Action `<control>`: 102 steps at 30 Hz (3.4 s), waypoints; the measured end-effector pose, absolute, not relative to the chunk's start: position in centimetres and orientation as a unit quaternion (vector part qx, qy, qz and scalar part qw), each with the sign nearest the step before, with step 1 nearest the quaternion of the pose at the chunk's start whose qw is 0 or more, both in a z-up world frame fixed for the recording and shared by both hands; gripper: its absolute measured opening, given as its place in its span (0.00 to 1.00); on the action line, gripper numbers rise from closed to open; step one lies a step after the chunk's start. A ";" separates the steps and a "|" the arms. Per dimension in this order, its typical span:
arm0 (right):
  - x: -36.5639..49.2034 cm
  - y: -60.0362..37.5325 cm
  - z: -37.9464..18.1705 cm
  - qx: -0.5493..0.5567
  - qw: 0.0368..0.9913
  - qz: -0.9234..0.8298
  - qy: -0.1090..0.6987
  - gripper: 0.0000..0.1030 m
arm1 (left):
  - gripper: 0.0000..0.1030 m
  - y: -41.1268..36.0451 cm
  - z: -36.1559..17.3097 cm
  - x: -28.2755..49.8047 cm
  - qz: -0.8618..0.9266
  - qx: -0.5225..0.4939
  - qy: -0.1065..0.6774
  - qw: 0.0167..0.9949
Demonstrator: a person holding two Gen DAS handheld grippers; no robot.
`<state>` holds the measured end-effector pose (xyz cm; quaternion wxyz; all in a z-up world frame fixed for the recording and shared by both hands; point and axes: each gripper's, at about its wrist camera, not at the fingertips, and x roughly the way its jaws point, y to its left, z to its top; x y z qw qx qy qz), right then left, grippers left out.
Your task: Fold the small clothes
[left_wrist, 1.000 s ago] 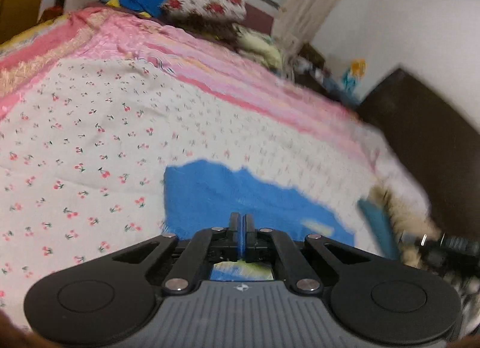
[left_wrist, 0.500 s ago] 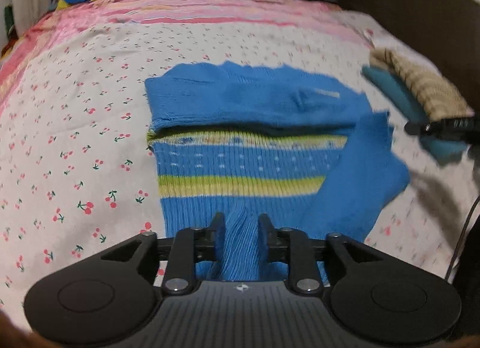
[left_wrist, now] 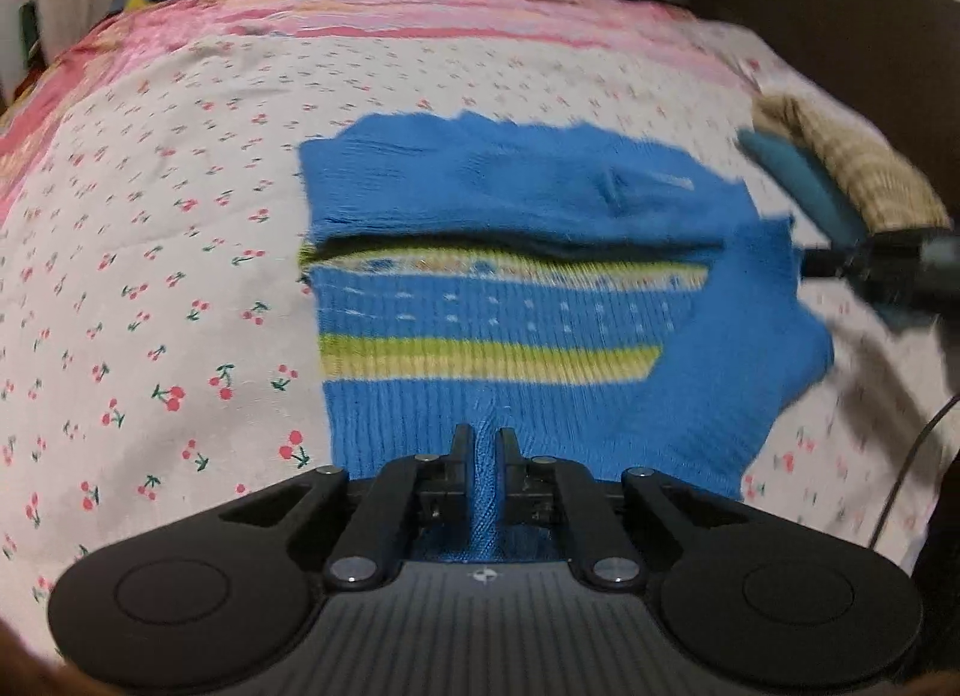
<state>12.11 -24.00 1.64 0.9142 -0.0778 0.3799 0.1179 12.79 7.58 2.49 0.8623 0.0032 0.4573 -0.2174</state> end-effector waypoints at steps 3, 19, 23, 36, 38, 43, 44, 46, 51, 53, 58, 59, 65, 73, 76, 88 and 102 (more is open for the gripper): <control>13.0 -22.8 1.0 -0.118 0.912 0.148 0.364 0.17 | 0.13 8.1 2.5 13.1 -0.213 -0.023 0.457 0.863; 15.4 -17.6 0.3 -0.248 0.869 0.268 0.333 0.33 | 0.13 8.2 1.7 13.2 -0.232 -0.034 0.471 0.851; 15.4 -17.1 0.8 -0.276 0.865 0.271 0.318 0.33 | 0.13 8.2 1.4 13.2 -0.240 -0.028 0.477 0.845; 16.0 -15.0 1.1 -0.279 0.848 0.287 0.347 0.04 | 0.13 7.7 1.8 12.6 -0.269 0.005 0.474 0.839; 15.6 -16.2 2.4 -0.226 0.870 0.272 0.343 0.03 | 0.13 7.7 2.2 12.6 -0.268 0.007 0.467 0.843; 15.3 -19.1 5.1 -0.093 0.913 0.231 0.324 0.03 | 0.12 8.1 3.7 13.3 -0.263 -0.025 0.438 0.859; 15.3 -19.8 5.7 -0.068 0.920 0.222 0.315 0.03 | 0.12 8.3 4.4 13.5 -0.262 -0.033 0.425 0.866; 15.5 -21.0 7.0 -0.023 0.932 0.205 0.299 0.03 | 0.12 8.8 5.8 13.9 -0.257 -0.039 0.399 0.879; 15.9 -25.4 10.3 0.103 0.955 0.165 0.225 0.03 | 0.12 10.4 9.5 16.3 -0.238 -0.063 0.330 0.911; 16.7 -26.7 10.5 0.133 0.959 0.136 0.211 0.03 | 0.12 10.7 10.1 18.3 -0.225 -0.075 0.312 0.920; 20.5 -28.6 7.2 0.172 0.952 0.063 0.245 0.03 | 0.12 9.6 7.5 24.6 -0.171 -0.095 0.318 0.928; 21.0 -28.8 6.1 0.172 0.950 0.050 0.256 0.03 | 0.12 9.1 6.6 25.6 -0.160 -0.094 0.325 0.927; 23.2 -30.0 1.8 0.160 0.936 0.004 0.313 0.03 | 0.12 7.9 3.4 28.1 -0.129 -0.091 0.348 0.924; 23.3 -29.9 0.9 0.167 0.933 -0.004 0.320 0.03 | 0.12 8.7 3.9 29.6 -0.095 -0.096 0.334 0.933; 23.1 -30.0 0.4 0.171 0.929 -0.008 0.328 0.03 | 0.12 8.1 4.0 29.8 -0.102 -0.097 0.329 0.934; 23.6 -29.3 -1.6 0.132 0.925 -0.027 0.356 0.07 | 0.13 7.7 1.6 31.5 -0.061 -0.082 0.349 0.932; 21.0 -28.4 1.7 0.090 0.947 -0.037 0.307 0.15 | 0.31 9.6 4.5 28.0 -0.027 -0.056 0.320 0.945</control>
